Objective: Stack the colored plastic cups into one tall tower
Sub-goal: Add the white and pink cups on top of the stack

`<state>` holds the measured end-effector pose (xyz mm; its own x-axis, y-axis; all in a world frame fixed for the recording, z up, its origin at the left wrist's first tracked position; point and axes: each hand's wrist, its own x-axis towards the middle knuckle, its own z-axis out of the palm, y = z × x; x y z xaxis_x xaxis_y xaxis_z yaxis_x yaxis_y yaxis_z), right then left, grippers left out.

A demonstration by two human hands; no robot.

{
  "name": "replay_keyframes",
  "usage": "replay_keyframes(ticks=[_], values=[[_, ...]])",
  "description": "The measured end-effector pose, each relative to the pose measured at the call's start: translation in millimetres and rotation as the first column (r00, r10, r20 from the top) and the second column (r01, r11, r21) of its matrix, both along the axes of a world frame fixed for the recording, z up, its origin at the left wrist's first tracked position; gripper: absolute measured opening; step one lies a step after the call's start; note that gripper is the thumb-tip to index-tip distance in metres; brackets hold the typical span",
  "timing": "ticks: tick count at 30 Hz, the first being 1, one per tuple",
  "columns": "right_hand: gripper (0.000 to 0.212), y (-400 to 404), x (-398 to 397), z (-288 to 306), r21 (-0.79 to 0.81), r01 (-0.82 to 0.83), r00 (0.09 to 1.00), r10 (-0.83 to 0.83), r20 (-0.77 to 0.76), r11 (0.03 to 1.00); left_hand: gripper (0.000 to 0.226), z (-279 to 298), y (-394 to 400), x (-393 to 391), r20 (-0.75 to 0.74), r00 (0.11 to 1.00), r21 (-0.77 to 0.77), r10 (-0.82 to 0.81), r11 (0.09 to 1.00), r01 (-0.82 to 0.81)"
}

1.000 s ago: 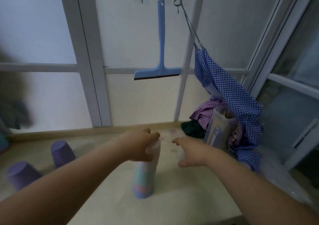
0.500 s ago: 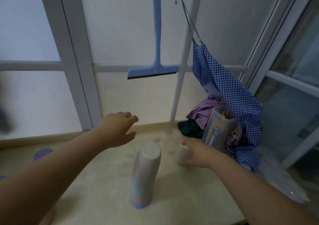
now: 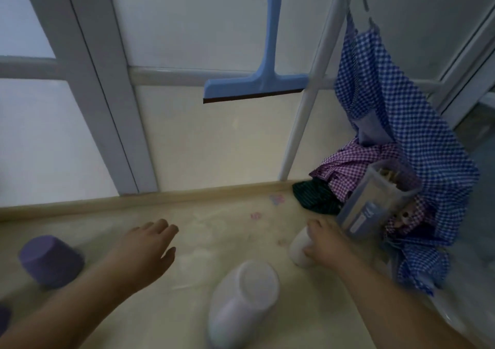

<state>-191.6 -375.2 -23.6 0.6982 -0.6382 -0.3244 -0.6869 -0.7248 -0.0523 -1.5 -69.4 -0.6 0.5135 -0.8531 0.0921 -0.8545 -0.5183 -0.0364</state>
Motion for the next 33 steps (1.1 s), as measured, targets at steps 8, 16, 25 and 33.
replay_keyframes(ticks=[8, 16, 25, 33], values=[[0.052, 18.6, 9.9, 18.8, 0.046, -0.050, 0.994, 0.045, 0.103, 0.998, 0.030, -0.1, 26.1, -3.6, -0.083, 0.993, 0.037, 0.089, 0.996, -0.086], [0.058, 116.9, 35.4, 183.3, -0.066, -0.422, 0.788, 0.402, 0.467, 0.904, 0.021, 49.3, 83.7, -31.3, 0.006, 0.984, -0.072, 0.181, 0.981, -0.180], [0.056, 264.1, 53.0, 181.7, -0.111, -0.733, 0.556, 0.685, 0.470, 0.671, 0.025, 68.2, 194.9, -56.2, -0.024, 0.925, -0.211, 0.378, 0.903, -0.375], [0.057, 326.4, 83.4, 97.6, 0.023, -0.722, 0.662, 0.680, 0.314, 0.692, 0.044, 12.7, 245.5, -42.7, -0.180, 0.888, -0.025, 0.424, 0.900, -0.435]])
